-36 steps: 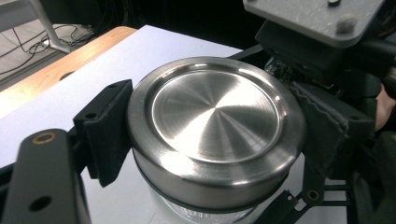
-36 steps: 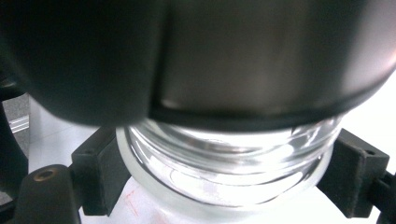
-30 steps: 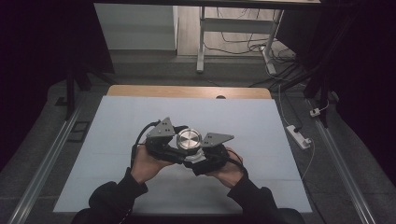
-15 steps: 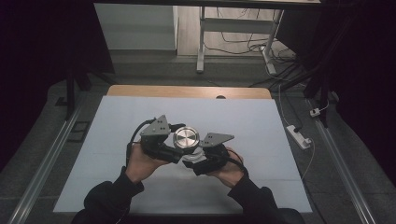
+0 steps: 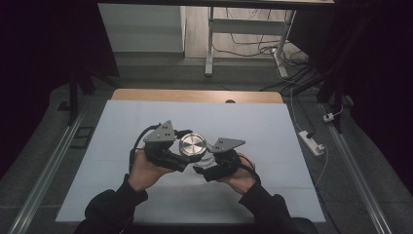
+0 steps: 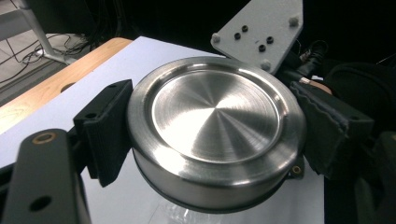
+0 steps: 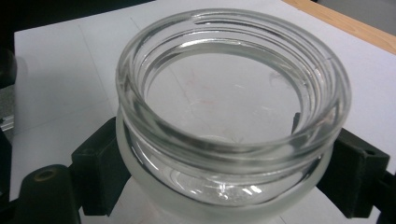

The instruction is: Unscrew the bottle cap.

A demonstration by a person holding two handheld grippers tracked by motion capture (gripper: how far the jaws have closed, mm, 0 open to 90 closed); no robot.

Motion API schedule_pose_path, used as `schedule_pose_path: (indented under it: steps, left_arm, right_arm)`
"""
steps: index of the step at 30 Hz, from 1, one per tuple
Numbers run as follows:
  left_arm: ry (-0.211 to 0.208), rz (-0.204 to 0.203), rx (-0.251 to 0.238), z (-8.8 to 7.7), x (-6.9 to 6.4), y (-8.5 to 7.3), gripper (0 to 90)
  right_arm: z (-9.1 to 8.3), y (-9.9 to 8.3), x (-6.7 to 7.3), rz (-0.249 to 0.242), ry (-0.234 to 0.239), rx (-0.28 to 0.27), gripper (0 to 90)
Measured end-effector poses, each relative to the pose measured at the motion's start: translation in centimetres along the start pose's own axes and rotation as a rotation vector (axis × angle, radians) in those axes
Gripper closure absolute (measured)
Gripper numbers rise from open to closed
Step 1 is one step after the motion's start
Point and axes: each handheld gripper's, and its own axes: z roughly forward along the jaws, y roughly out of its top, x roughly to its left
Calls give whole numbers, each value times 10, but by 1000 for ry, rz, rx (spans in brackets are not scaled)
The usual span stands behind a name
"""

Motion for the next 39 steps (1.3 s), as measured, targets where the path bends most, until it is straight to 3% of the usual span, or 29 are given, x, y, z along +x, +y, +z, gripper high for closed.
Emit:
schedule_pose_path:
  steps: [39]
  left_arm:
    - [-77, -4, 9, 5, -20, -37, 190]
  right_arm:
    - [4, -2, -26, 11, -49, 2, 147]
